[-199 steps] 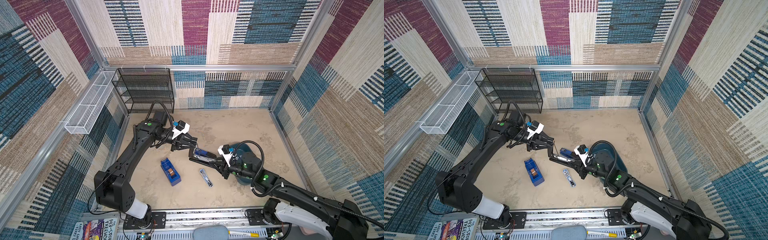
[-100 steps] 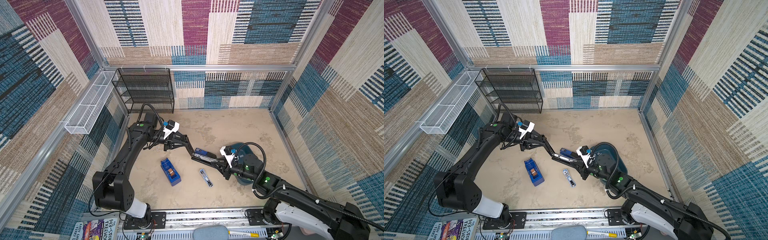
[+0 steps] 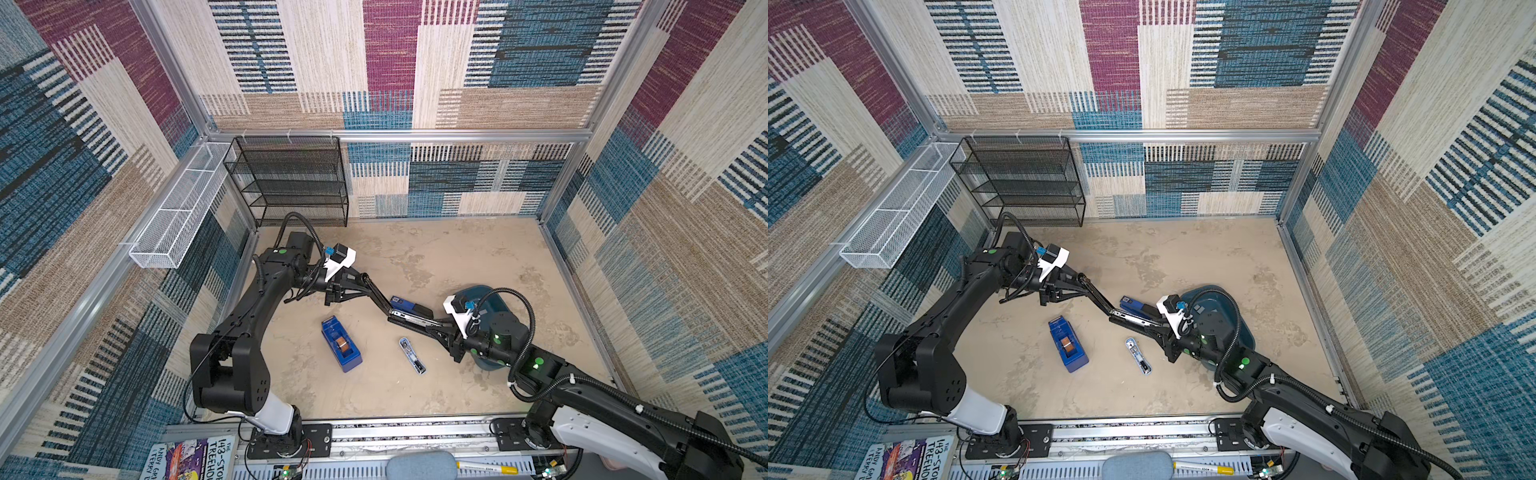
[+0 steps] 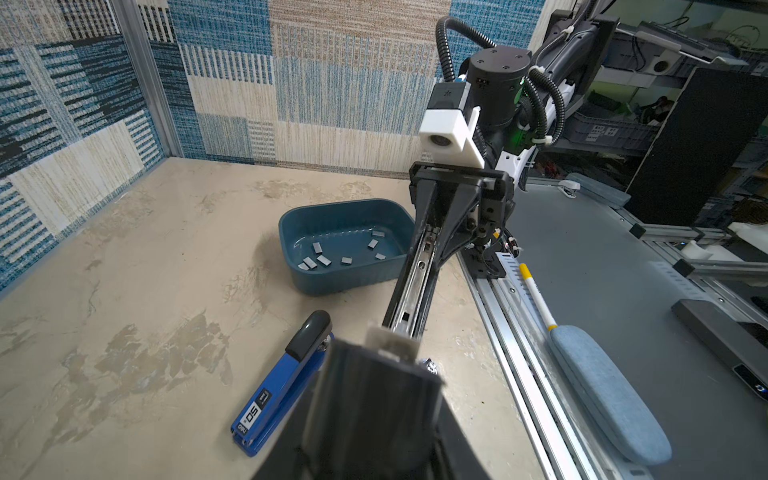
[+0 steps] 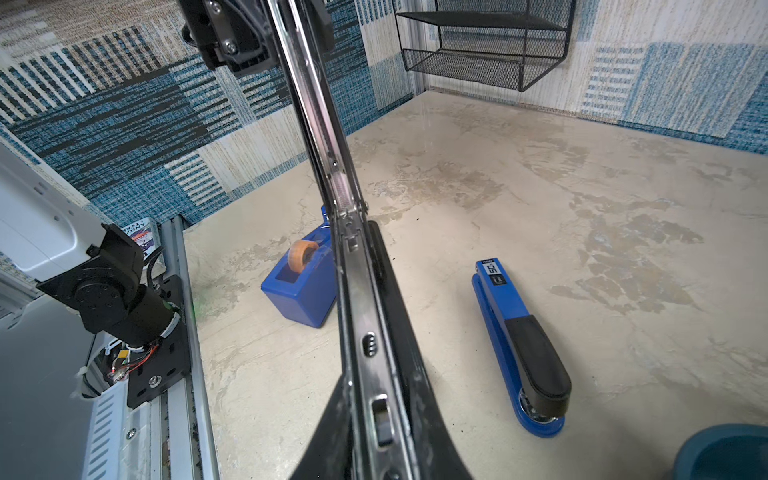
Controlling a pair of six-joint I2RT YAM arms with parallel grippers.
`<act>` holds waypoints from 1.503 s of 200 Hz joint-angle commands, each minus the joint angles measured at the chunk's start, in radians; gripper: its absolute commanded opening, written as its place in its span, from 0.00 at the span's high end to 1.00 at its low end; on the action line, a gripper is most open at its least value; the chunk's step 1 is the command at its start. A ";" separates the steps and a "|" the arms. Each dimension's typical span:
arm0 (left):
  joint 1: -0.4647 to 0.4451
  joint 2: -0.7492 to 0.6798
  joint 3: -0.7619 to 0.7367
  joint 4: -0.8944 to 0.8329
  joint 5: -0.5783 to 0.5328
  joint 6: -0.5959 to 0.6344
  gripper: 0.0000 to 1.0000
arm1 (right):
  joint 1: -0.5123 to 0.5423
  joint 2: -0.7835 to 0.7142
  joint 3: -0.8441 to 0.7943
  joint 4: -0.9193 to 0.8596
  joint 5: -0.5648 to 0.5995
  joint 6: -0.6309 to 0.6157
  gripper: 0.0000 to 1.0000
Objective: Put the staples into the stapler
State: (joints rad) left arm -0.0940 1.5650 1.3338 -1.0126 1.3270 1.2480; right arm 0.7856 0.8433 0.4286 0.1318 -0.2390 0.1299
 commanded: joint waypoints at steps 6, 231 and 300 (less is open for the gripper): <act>0.043 0.002 -0.014 0.143 -0.094 0.083 1.00 | 0.001 -0.016 -0.008 0.019 -0.001 0.032 1.00; 0.086 -0.268 -0.306 0.921 0.003 -0.439 0.66 | 0.050 0.117 -0.026 0.100 0.177 0.165 1.00; 0.086 -0.268 -0.308 0.930 -0.004 -0.447 0.66 | 0.056 0.203 -0.125 0.256 0.276 0.178 1.00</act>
State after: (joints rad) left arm -0.0086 1.2957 1.0302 -0.1181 1.3117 0.8333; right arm 0.8391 1.0248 0.3111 0.2043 -0.0116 0.3099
